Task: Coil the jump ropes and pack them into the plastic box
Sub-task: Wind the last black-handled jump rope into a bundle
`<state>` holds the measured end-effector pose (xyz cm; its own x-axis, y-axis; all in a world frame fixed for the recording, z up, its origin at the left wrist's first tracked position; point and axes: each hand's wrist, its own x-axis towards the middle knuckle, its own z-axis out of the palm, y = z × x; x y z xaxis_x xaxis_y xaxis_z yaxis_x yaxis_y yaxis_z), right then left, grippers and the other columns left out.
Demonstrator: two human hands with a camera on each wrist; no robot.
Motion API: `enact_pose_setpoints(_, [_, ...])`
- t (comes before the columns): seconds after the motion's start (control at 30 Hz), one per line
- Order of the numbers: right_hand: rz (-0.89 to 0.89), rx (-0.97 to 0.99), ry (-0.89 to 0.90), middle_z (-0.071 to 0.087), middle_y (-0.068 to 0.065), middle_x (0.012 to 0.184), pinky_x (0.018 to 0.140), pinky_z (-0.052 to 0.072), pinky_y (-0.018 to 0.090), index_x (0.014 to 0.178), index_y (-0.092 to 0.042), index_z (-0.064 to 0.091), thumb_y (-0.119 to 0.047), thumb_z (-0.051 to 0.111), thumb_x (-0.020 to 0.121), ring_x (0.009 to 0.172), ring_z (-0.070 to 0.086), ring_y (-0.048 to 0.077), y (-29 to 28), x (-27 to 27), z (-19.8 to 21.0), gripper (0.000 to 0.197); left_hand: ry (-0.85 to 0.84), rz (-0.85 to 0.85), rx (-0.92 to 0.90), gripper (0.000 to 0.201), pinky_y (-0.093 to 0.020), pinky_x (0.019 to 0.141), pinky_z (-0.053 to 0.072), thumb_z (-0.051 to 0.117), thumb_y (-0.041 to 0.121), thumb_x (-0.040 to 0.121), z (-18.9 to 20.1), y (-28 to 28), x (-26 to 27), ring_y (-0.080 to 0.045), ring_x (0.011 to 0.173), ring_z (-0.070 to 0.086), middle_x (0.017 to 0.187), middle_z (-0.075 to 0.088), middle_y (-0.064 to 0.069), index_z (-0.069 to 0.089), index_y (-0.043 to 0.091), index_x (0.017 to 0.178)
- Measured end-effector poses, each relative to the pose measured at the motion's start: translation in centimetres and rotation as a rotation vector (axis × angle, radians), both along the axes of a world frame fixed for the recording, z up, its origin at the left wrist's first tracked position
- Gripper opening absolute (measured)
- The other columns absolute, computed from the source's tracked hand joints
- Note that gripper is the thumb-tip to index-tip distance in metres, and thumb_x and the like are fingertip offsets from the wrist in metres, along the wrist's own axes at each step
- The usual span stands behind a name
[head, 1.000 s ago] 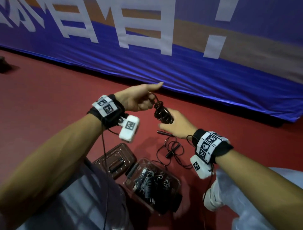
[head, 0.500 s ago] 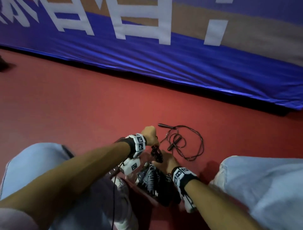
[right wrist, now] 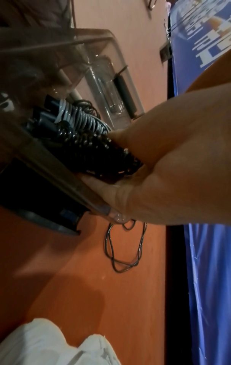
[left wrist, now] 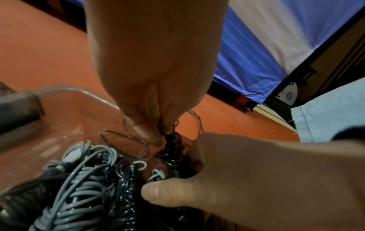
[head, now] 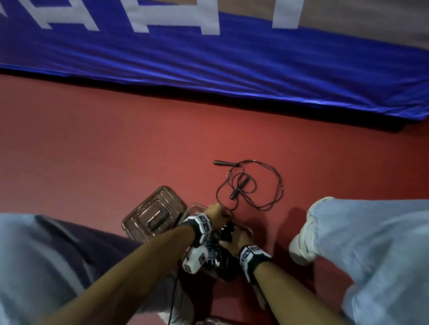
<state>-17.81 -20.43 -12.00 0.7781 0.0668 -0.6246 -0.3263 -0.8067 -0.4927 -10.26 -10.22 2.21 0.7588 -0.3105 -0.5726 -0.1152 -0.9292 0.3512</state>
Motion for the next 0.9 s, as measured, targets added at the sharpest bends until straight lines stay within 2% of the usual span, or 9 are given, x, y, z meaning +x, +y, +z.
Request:
enact_pose_setpoints(0.1, [0.120, -0.119, -0.033, 0.066, 0.007, 0.128, 0.096, 0.051, 0.039, 0.132, -0.017, 0.060, -0.057, 0.059, 0.088, 0.117, 0.064, 0.030, 0.8, 0.3, 0.9, 0.060, 0.032, 0.020, -0.019, 0.021, -0.033, 0.082, 0.053, 0.060, 0.013, 0.089, -0.9, -0.2, -0.2, -0.032, 0.097, 0.069, 0.103, 0.074, -0.013, 0.076, 0.012, 0.103])
enact_pose_setpoints(0.23, [0.273, -0.147, 0.053, 0.053, 0.006, 0.150, 0.111, 0.043, 0.039, 0.147, -0.019, 0.049, -0.063, 0.072, 0.078, 0.134, 0.053, 0.028, 0.2, 0.8, 1.1, 0.085, 0.235, 0.008, -0.019, 0.016, -0.030, 0.067, 0.051, 0.055, 0.014, 0.095, -0.9, 0.4, 0.9, -0.032, 0.092, 0.071, 0.100, 0.074, -0.018, 0.069, 0.007, 0.093])
enact_pose_setpoints(0.33, [0.336, -0.175, 0.050, 0.038, 0.015, 0.160, 0.122, 0.029, 0.047, 0.157, -0.011, 0.034, -0.057, 0.074, 0.085, 0.147, 0.037, 0.033, 0.0, 1.3, 3.6, 0.094, 0.280, -0.073, -0.004, 0.023, -0.026, 0.058, 0.047, 0.051, 0.016, 0.099, -0.7, 0.5, 1.6, -0.027, 0.080, 0.071, 0.092, 0.072, -0.020, 0.067, 0.001, 0.092])
enact_pose_setpoints(0.43, [0.229, -0.115, 0.127, 0.052, 0.020, 0.148, 0.113, 0.040, 0.045, 0.143, -0.004, 0.053, -0.025, 0.066, 0.099, 0.138, 0.049, 0.037, -1.0, 3.6, 8.4, 0.051, 0.233, 0.016, -0.003, 0.025, -0.023, 0.050, 0.050, 0.058, 0.017, 0.095, -0.8, 0.8, 3.0, -0.012, 0.051, 0.064, 0.078, 0.072, -0.012, 0.074, 0.000, 0.085])
enact_pose_setpoints(0.53, [-0.027, -0.070, 0.092, 0.066, 0.018, 0.130, 0.099, 0.053, 0.042, 0.132, -0.004, 0.062, -0.017, 0.067, 0.094, 0.118, 0.064, 0.036, -3.0, 8.8, 10.4, 0.040, 0.075, 0.153, 0.015, 0.022, -0.038, 0.073, 0.058, 0.058, 0.013, 0.087, -1.2, 1.3, 4.9, -0.029, 0.076, 0.068, 0.087, 0.074, -0.019, 0.076, -0.001, 0.090])
enact_pose_setpoints(0.6, [-0.204, -0.049, 0.013, 0.074, 0.019, 0.104, 0.085, 0.061, 0.045, 0.111, -0.001, 0.071, -0.017, 0.065, 0.086, 0.094, 0.073, 0.037, -3.5, 12.2, 9.2, 0.030, 0.027, 0.211, 0.020, 0.024, -0.040, 0.077, 0.057, 0.054, 0.011, 0.088, -1.7, 1.8, 5.8, -0.034, 0.085, 0.069, 0.089, 0.073, -0.020, 0.074, -0.002, 0.090])
enact_pose_setpoints(0.67, [-0.216, -0.010, 0.013, 0.074, 0.021, 0.087, 0.078, 0.063, 0.050, 0.097, 0.002, 0.072, -0.012, 0.062, 0.081, 0.083, 0.074, 0.039, -3.9, 14.9, 6.0, 0.023, 0.013, 0.233, 0.036, 0.024, -0.038, 0.072, 0.054, 0.050, 0.012, 0.088, -2.1, 2.5, 6.5, -0.037, 0.088, 0.069, 0.092, 0.072, -0.022, 0.069, -0.002, 0.086])
enact_pose_setpoints(0.8, [0.034, -0.125, -0.147, 0.068, 0.015, 0.121, 0.090, 0.051, 0.033, 0.123, -0.012, 0.067, -0.001, 0.065, 0.085, 0.112, 0.065, 0.034, -4.0, 17.2, 5.5, 0.040, 0.018, 0.262, 0.074, 0.023, -0.032, 0.066, 0.045, 0.047, 0.009, 0.088, -4.2, 3.7, 8.1, -0.040, 0.090, 0.067, 0.096, 0.070, -0.027, 0.065, -0.005, 0.086])
enact_pose_setpoints(0.9, [0.374, -0.317, -0.166, 0.054, 0.012, 0.136, 0.100, 0.047, 0.038, 0.139, -0.014, 0.055, 0.000, 0.062, 0.090, 0.126, 0.056, 0.033, -4.6, 19.0, 3.2, 0.052, 0.018, 0.229, 0.089, 0.020, -0.032, 0.064, 0.043, 0.049, 0.008, 0.088, -5.6, 3.9, 9.3, -0.042, 0.090, 0.068, 0.094, 0.070, -0.028, 0.062, -0.005, 0.081])
